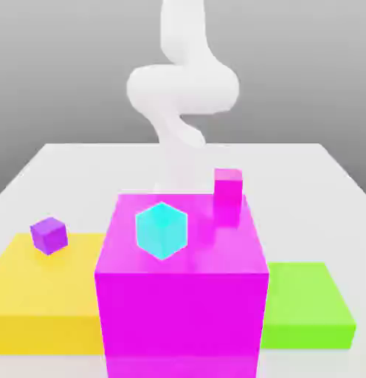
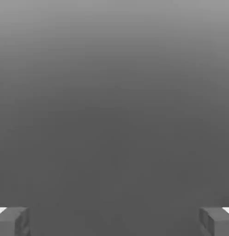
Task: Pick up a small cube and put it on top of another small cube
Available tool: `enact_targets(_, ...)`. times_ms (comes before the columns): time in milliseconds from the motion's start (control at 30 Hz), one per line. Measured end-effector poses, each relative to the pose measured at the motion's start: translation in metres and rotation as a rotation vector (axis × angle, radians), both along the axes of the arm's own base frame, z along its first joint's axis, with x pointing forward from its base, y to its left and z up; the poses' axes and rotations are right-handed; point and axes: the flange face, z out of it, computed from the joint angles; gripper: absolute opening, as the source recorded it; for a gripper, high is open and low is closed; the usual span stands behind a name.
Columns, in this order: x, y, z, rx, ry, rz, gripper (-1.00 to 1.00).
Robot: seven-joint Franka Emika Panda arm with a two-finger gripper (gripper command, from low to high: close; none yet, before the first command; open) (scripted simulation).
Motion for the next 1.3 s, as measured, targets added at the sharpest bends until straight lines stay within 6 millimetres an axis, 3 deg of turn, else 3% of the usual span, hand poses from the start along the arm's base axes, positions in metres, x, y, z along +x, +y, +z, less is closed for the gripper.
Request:
enact_targets(267, 0.086, 0.070, -0.092, -0.124, 0.177, 0.240, 0.00)
enact_targets(533, 0.136, 0.153, -0.207, -0.238, 0.340, 0.495, 0.00)
enact_targets(667, 0.142, 0.204, -0.272, -0.293, 0.416, 0.644, 0.00)
enact_targets(800, 0.144, 0.239, -0.340, -0.340, 0.494, 0.769, 0.00)
enact_targets(1000, 0.122, 0.294, -0.447, -0.407, 0.606, 0.973, 0.00)
enact_targets(1067, 0.112, 0.308, -0.483, -0.424, 0.638, 1.033, 0.00)
enact_targets(1167, 0.108, 0.313, -0.532, -0.430, 0.649, 1.055, 0.00)
enact_targets(1200, 0.107, 0.314, -0.547, -0.430, 0.650, 1.056, -1.00)
enact_targets(1300, 0.107, 0.314, -0.547, -0.430, 0.650, 1.057, -1.00)
